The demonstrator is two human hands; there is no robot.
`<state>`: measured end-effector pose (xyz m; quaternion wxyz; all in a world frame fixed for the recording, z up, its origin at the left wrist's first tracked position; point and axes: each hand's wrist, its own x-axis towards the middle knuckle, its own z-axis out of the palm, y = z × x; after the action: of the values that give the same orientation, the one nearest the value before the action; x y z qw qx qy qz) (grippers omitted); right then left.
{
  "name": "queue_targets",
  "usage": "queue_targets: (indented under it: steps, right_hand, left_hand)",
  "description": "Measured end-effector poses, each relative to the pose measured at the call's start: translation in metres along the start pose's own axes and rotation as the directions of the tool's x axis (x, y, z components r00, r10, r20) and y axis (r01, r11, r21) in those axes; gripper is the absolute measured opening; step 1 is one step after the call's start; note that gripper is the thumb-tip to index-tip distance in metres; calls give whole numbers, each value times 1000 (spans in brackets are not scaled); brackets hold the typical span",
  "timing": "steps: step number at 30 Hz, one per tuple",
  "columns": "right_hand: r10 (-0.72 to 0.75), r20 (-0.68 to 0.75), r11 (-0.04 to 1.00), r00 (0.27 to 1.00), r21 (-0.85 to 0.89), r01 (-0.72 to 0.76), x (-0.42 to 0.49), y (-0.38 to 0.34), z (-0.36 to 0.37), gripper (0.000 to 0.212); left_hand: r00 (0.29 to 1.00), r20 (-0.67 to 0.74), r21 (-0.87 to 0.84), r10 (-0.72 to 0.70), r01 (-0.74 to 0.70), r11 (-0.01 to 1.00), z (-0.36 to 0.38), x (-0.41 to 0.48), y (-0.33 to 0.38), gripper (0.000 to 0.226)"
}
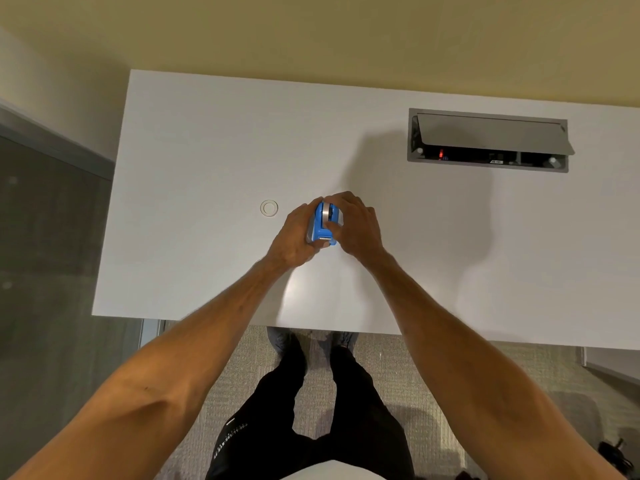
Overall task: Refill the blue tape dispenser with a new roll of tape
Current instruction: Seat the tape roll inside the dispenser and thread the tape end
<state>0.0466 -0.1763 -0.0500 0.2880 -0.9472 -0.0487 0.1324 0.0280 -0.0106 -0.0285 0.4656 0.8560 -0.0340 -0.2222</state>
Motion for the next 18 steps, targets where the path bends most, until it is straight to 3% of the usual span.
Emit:
queue_targets:
  steps: [10,18]
  right_hand:
    - [60,4,998,998,4,-60,2,3,3,41]
    - [110,-4,988,994,105,-109,3,6,2,36]
  left_hand:
    - [1000,14,-21,18,-17,1000,0,3,-7,68]
    - [1000,7,-4,29,-29,1000,2,5,-11,69]
